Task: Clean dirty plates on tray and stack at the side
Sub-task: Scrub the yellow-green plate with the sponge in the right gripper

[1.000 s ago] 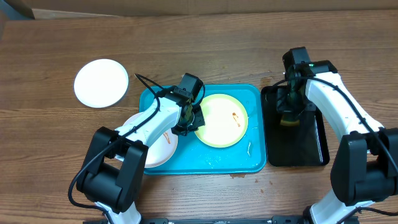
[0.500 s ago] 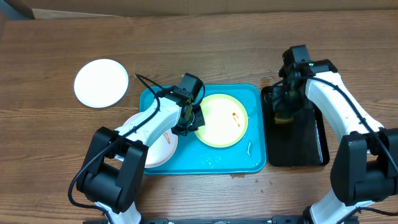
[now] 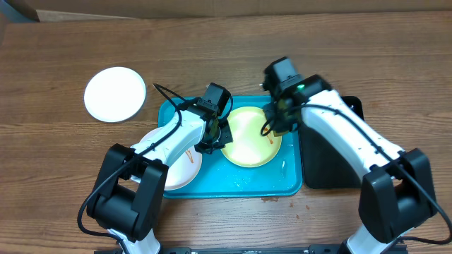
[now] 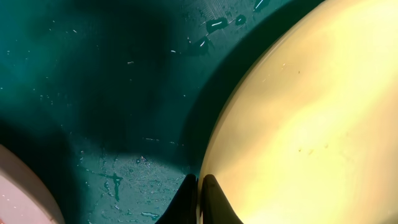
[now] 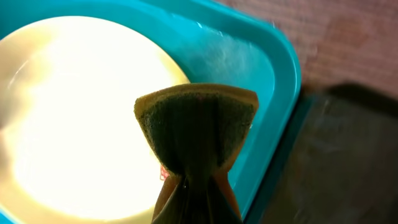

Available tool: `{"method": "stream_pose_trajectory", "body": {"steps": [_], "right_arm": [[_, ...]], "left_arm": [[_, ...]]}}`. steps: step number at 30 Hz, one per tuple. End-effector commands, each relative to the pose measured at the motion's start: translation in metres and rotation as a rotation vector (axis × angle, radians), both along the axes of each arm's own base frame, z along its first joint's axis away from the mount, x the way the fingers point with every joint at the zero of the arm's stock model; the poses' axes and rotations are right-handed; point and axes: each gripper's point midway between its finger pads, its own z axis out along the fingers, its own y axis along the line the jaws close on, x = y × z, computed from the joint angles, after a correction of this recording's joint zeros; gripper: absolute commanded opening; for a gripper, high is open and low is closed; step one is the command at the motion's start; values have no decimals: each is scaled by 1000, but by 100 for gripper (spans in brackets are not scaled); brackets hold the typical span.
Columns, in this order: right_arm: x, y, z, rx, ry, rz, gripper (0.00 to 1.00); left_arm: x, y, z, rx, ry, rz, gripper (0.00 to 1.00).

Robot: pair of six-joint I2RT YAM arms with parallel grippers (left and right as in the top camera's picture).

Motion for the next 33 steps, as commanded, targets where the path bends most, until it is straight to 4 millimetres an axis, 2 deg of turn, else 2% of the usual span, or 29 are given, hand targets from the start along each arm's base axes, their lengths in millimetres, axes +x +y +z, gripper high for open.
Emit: {"method": "stream_pose_trajectory", "body": {"steps": [1, 8, 20, 27, 31, 33], "right_arm": [[14, -7, 23, -124, -143, 5, 4], [15, 2, 10, -186, -187, 27, 4], [-1, 4, -46, -123, -169, 42, 4], [-21, 12, -80, -29, -131, 70, 4], [-32, 14, -91, 0, -100, 84, 4], [-41, 23, -93, 56, -51, 106, 4]], "left_arm": [[5, -1, 7, -4, -20, -1, 4], [5, -1, 7, -4, -20, -2, 4], [5, -1, 7, -4, -20, -1, 4], [5, -1, 7, -5, -19, -2, 4], [5, -1, 7, -5, -19, -1, 4], [5, -1, 7, -5, -19, -2, 4]]}}
